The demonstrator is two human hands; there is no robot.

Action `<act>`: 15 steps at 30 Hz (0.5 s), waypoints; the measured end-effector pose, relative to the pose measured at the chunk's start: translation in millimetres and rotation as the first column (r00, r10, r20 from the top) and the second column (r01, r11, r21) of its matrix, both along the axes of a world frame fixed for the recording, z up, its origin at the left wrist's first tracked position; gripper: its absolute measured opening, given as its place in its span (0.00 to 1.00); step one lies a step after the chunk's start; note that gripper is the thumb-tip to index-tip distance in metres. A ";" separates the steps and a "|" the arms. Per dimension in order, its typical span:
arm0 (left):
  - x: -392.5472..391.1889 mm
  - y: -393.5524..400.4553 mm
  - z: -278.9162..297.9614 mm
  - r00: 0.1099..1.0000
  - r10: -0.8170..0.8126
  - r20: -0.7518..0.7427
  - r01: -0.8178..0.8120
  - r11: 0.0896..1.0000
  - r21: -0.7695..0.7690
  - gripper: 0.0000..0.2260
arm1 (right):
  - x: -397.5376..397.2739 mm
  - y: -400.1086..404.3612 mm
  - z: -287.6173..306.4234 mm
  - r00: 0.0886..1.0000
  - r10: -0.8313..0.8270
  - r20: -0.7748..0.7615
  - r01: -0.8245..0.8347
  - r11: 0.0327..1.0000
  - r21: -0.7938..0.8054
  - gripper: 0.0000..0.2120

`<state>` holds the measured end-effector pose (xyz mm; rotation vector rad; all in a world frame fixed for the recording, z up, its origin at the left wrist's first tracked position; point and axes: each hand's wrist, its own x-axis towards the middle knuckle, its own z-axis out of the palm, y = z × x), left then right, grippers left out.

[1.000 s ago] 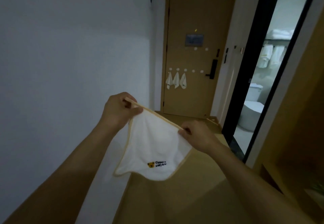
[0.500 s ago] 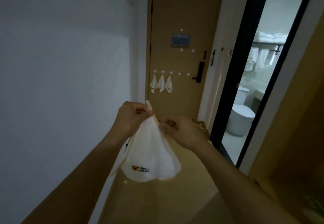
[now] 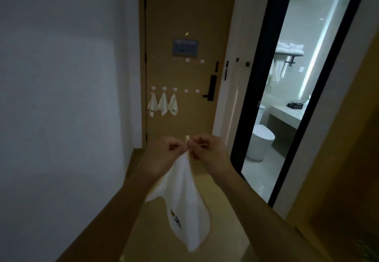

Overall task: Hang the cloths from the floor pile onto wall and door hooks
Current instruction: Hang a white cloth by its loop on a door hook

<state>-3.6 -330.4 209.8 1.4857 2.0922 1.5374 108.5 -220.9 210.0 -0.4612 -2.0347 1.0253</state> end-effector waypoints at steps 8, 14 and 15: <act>-81.7 82.5 -7.7 0.985 0.082 0.152 -0.100 0.988 0.117 0.03 | -93.1 77.2 -6.1 0.997 -0.078 -0.025 0.075 0.991 -0.115 0.06; -148.4 155.4 -11.1 0.979 0.162 0.124 -0.177 0.976 0.124 0.03 | -162.4 150.6 -14.1 0.996 -0.057 -0.069 0.046 0.987 -0.152 0.06; -159.7 168.7 -11.1 0.981 0.172 0.094 -0.183 0.976 0.121 0.03 | -174.6 164.6 -15.5 0.996 -0.061 -0.071 0.051 0.990 -0.131 0.07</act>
